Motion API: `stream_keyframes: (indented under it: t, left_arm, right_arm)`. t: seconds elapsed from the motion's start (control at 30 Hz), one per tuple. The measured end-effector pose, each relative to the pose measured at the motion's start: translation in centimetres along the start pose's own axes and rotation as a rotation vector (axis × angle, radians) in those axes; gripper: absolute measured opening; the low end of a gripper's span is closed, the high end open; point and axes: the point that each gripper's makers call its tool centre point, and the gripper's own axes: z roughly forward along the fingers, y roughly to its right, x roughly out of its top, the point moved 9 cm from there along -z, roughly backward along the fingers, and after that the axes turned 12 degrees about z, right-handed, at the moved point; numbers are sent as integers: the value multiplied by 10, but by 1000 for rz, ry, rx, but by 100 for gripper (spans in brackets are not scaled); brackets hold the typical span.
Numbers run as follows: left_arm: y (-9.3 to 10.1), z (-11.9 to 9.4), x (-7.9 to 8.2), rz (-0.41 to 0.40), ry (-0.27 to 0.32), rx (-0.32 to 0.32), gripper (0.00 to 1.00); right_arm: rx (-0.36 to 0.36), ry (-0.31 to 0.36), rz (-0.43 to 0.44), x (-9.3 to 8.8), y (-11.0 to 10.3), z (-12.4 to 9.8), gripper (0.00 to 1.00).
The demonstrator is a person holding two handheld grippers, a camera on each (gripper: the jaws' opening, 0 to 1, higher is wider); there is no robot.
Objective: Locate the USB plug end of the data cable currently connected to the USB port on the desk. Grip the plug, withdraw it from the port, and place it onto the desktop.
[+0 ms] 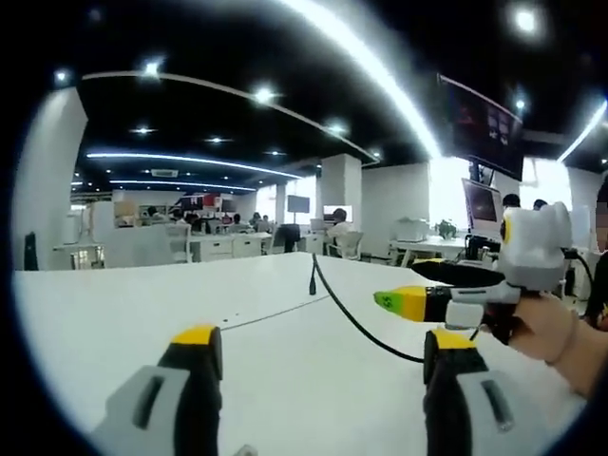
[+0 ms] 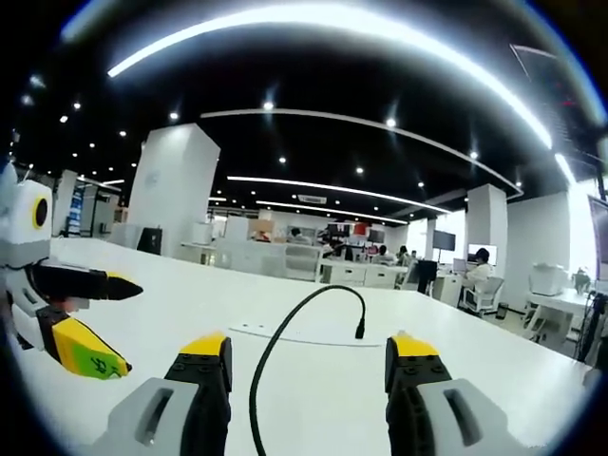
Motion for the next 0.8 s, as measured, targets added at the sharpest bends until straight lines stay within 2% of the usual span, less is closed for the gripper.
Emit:
stream_keyframes:
  t: [0.43,0.8]
  left_arm:
    - [5,36,-9,50,-3,-58,88]
    - [1,55,-17,35,28,-77,88]
  right_arm:
    - [-18,-26,-13,-5,13,17,66]
    - [-44,-38,0,-6,28,29,66]
